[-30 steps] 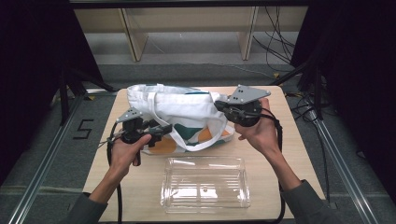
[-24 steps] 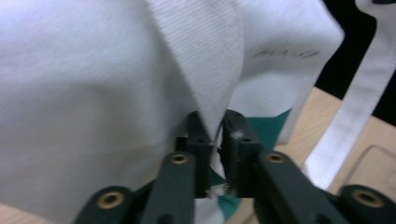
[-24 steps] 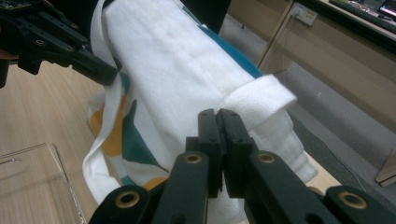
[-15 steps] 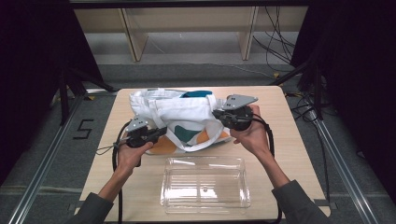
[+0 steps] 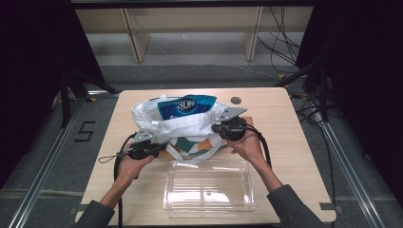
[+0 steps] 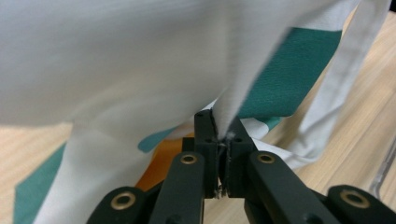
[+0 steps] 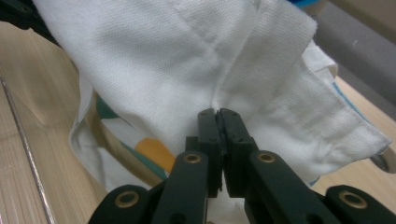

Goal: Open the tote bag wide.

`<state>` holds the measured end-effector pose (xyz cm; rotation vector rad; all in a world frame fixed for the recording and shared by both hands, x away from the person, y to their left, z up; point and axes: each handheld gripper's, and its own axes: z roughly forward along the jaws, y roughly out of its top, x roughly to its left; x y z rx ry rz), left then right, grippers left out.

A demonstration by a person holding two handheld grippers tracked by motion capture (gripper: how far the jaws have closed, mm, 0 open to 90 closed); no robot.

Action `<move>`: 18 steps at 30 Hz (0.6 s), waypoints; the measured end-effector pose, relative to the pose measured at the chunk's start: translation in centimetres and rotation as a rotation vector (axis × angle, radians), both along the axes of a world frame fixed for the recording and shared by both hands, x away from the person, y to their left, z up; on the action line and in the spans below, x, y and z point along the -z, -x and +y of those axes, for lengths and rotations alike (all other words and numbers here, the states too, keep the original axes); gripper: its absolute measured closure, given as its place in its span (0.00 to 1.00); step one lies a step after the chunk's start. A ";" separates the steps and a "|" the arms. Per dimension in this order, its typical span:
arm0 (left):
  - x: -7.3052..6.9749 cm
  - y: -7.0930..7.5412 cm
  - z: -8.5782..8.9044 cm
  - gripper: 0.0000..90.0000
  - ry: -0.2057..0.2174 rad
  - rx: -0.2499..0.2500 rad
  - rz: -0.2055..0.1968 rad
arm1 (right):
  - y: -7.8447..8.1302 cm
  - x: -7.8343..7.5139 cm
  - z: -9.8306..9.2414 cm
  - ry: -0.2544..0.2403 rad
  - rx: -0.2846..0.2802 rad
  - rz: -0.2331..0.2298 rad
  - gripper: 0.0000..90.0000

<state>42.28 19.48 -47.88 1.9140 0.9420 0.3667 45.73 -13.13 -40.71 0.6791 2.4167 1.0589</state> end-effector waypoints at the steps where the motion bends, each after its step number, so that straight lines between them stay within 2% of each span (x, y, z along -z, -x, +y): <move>1: 0.0 0.0 0.1 0.92 -0.002 0.006 0.010 | -0.1 0.2 0.1 0.002 0.004 0.015 0.98; 2: -0.1 0.1 0.2 0.88 -0.002 0.001 0.021 | -0.2 0.3 0.1 0.014 -0.007 0.032 0.98; 3: -0.3 0.3 0.4 0.76 -0.004 -0.002 0.024 | -0.4 0.5 -0.1 0.020 -0.005 0.027 0.98; 4: -1.3 1.0 0.8 0.70 0.013 0.004 0.029 | -0.5 0.6 -0.2 0.007 0.004 0.035 0.97; 5: -1.9 1.5 1.2 0.64 0.017 0.009 0.020 | -0.5 0.6 -0.4 0.000 0.002 0.057 0.96; 6: -2.8 2.0 1.6 0.59 0.003 0.001 0.002 | -0.4 0.5 -0.5 -0.011 0.012 0.081 0.92; 7: -2.8 2.0 1.6 0.56 0.003 0.001 0.002 | -0.4 0.5 -0.5 -0.011 0.012 0.081 0.92; 8: -3.7 2.5 2.0 0.54 -0.011 -0.006 -0.034 | -0.3 -0.1 -0.9 -0.049 0.043 0.096 0.70; 9: -4.6 2.9 2.4 0.54 -0.007 -0.008 -0.066 | -0.3 -0.1 -0.9 -0.049 0.043 0.096 0.70; 10: -5.5 3.3 2.7 0.52 -0.001 -0.008 -0.086 | -0.1 -0.6 -1.1 -0.073 0.066 0.091 0.66; 11: -6.4 3.6 2.9 0.50 0.011 -0.011 -0.109 | 0.2 -1.1 -1.4 -0.114 0.085 0.076 0.64; 12: -7.6 4.0 3.0 0.49 0.006 -0.014 -0.141 | 0.4 -1.8 -1.6 -0.143 0.070 0.071 0.61; 13: -8.3 4.2 3.1 0.48 0.008 -0.019 -0.158 | 0.9 -3.2 -1.9 -0.182 0.067 0.058 0.56; 14: -10.1 4.2 3.1 0.49 0.019 -0.025 -0.193 | 0.9 -3.9 -1.9 -0.179 0.074 0.050 0.55; 15: -10.1 4.2 3.1 0.49 0.019 -0.025 -0.193 | 0.9 -4.6 -1.9 -0.184 0.080 0.046 0.55; 16: -11.2 4.1 3.1 0.49 0.039 -0.023 -0.209 | 0.9 -4.6 -1.9 -0.184 0.080 0.046 0.55; 17: -11.8 3.9 3.1 0.51 0.040 -0.024 -0.219 | 0.5 -5.4 -1.8 -0.195 0.078 0.024 0.55; 18: -12.7 3.6 3.0 0.52 0.046 -0.028 -0.229 | 0.4 -5.7 -1.6 -0.206 0.087 0.034 0.55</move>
